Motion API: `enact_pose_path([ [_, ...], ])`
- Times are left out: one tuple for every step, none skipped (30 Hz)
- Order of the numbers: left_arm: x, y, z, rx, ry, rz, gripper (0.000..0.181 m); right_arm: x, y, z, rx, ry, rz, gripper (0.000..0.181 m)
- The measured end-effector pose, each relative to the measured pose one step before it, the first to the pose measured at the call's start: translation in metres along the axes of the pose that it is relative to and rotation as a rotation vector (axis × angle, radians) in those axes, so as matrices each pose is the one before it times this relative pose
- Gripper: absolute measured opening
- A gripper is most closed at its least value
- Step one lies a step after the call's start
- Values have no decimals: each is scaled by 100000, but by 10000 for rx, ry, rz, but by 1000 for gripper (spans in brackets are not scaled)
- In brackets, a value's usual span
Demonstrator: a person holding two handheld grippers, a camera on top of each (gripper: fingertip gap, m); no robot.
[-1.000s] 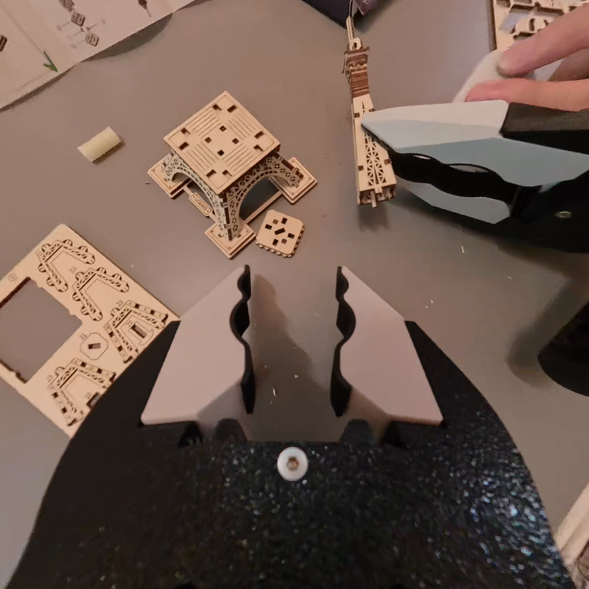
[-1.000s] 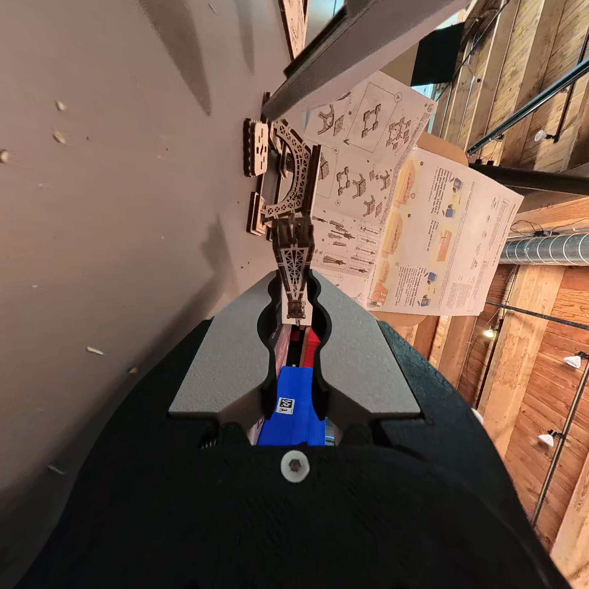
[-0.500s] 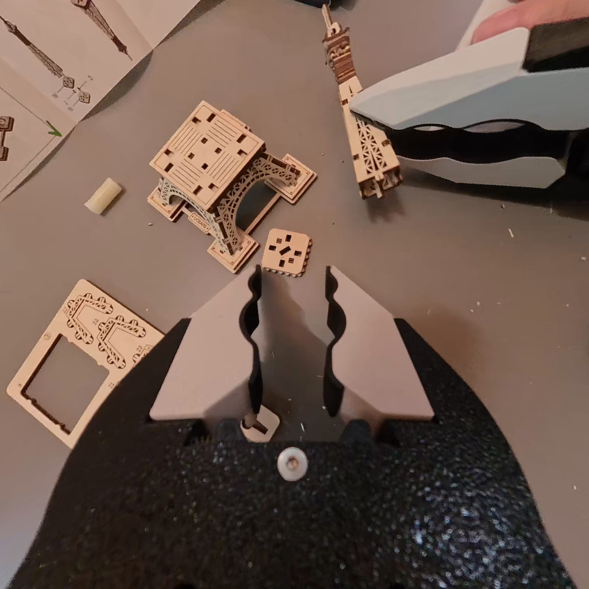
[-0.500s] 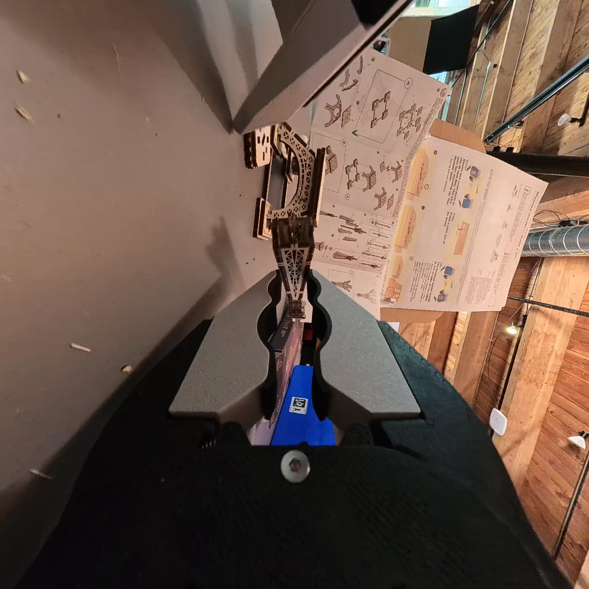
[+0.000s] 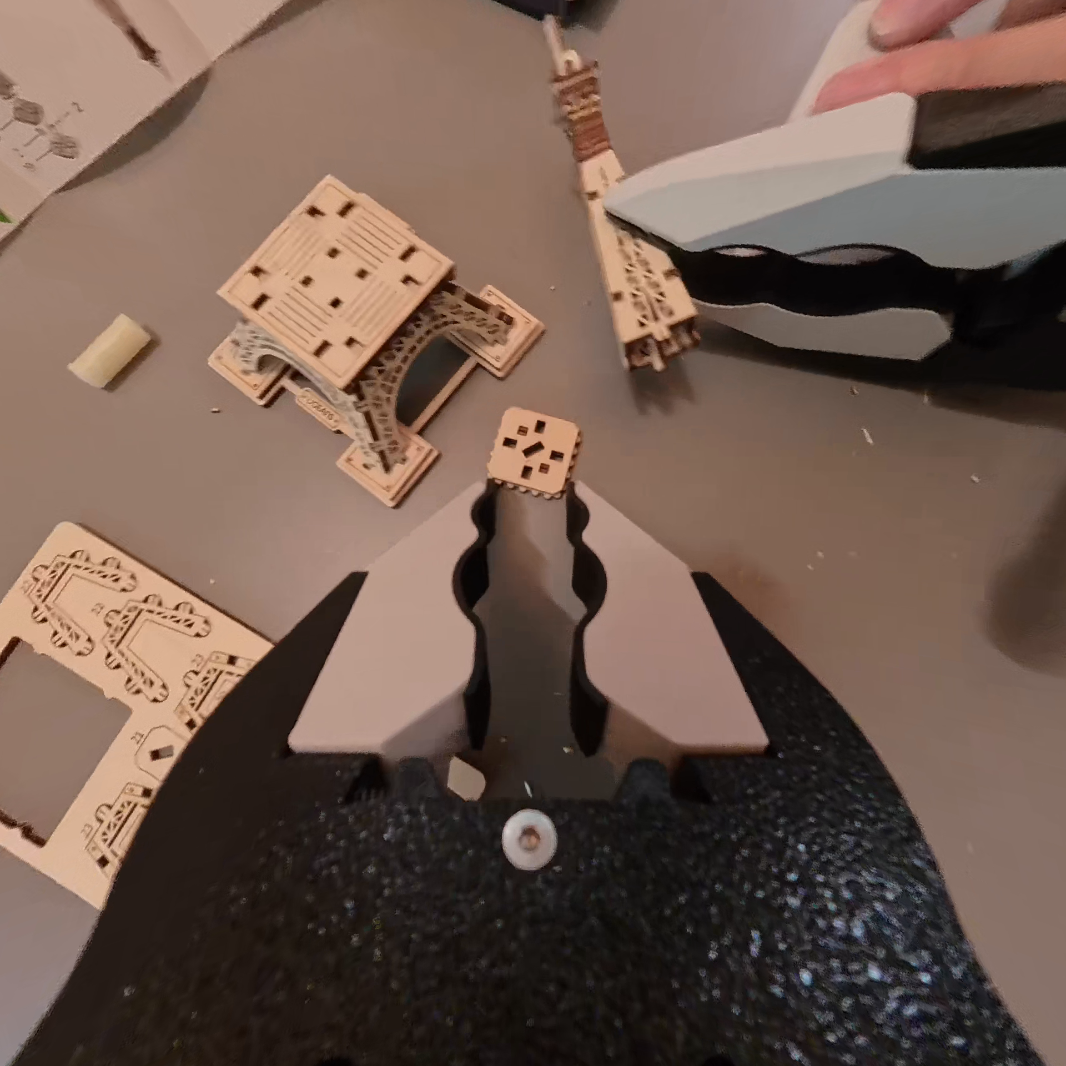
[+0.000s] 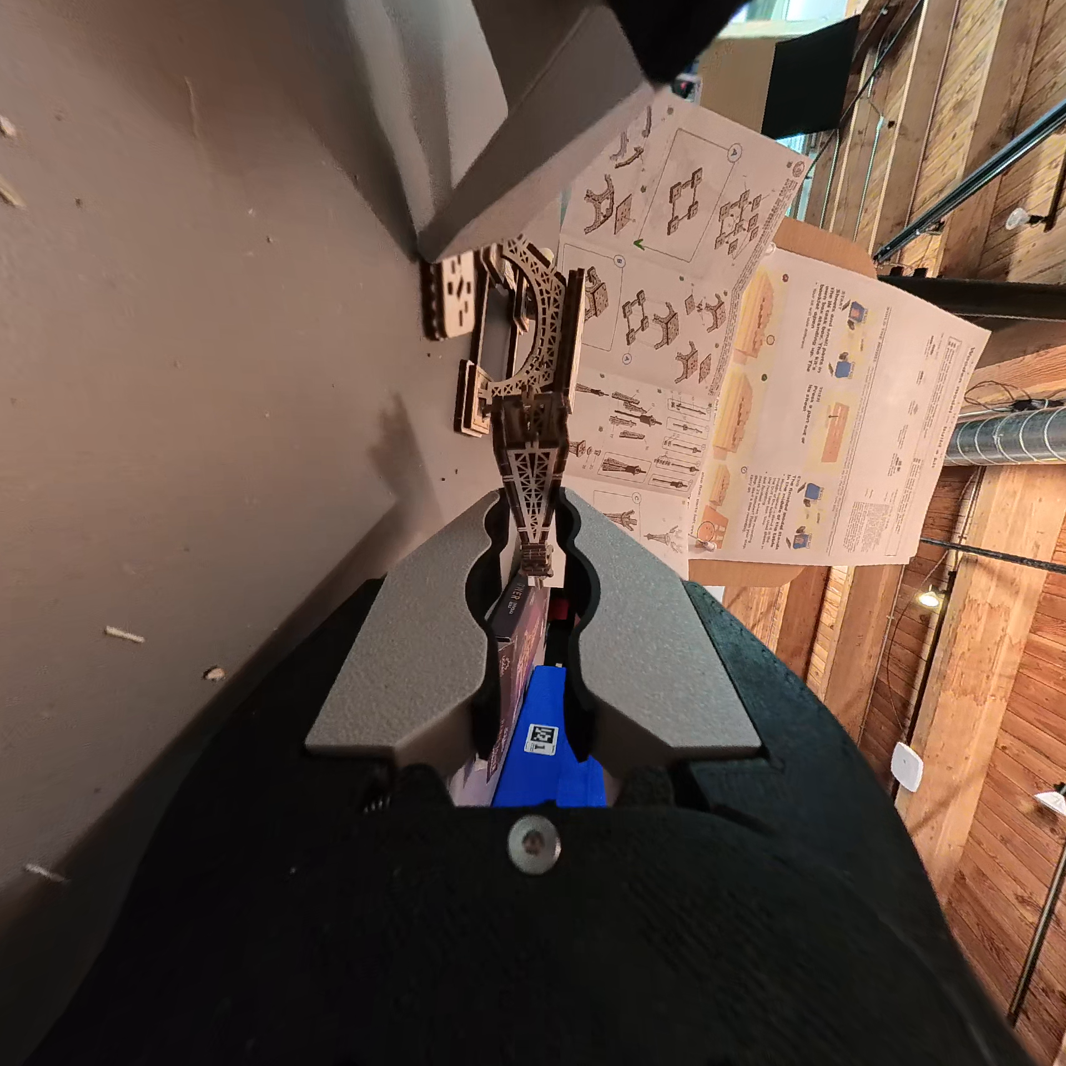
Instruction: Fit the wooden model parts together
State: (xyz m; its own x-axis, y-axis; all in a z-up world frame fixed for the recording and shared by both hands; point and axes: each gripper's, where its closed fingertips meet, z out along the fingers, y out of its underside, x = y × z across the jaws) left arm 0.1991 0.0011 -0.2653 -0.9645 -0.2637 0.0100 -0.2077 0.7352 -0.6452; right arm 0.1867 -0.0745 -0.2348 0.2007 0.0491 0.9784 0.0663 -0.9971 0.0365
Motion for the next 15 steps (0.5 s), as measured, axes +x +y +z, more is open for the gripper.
enact_pose_path([
  [490, 170, -146, -69, 193, 186, 22, 11, -69, -40, 60, 10, -6, 13],
  [360, 175, -141, -55, 91, 133, 22, 93, -78, -40, 59, 55, -33, 13],
  [296, 168, -130, -69, 72, 67, 23, 132, -107, -35, 51, 66, -45, 13],
  [453, 167, -188, -87, 201, 27, 27, 91, -151, -37, 75, 50, -22, 13],
  [619, 6, -288, -9, 335, -37, 31, 171, -191, -6, 105, 59, -44, 13],
  [544, -380, -417, 217, 317, -123, 36, 243, -166, -27, 91, 126, -87, 13],
  [327, -724, -528, 436, 261, -221, 37, 309, -236, 104, 137, 186, -136, 13],
  [156, -915, -549, 546, 255, -317, 36, 266, -202, -72, 120, 164, -111, 13],
  [18, -911, -534, 540, 284, -399, 36, 221, -244, -43, 150, 121, -101, 13],
  [-53, -847, -477, 472, 330, -462, 37, 295, -189, -55, 125, 175, -96, 13],
  [-201, -847, -427, 419, 300, -568, 37, 334, -169, -54, 107, 195, -164, 13],
  [-297, -889, -306, 367, 264, -644, 38, 376, -267, -68, 172, 254, -239, 13],
  [-247, -924, -179, 303, 303, -611, 40, 332, -206, -28, 129, 236, -272, 13],
  [-86, -847, -23, 199, 351, -540, 40, 185, -186, 44, 89, 141, -263, 13],
  [157, -640, 131, 33, 425, -450, 40, 92, -298, 61, 155, 106, -194, 13],
])
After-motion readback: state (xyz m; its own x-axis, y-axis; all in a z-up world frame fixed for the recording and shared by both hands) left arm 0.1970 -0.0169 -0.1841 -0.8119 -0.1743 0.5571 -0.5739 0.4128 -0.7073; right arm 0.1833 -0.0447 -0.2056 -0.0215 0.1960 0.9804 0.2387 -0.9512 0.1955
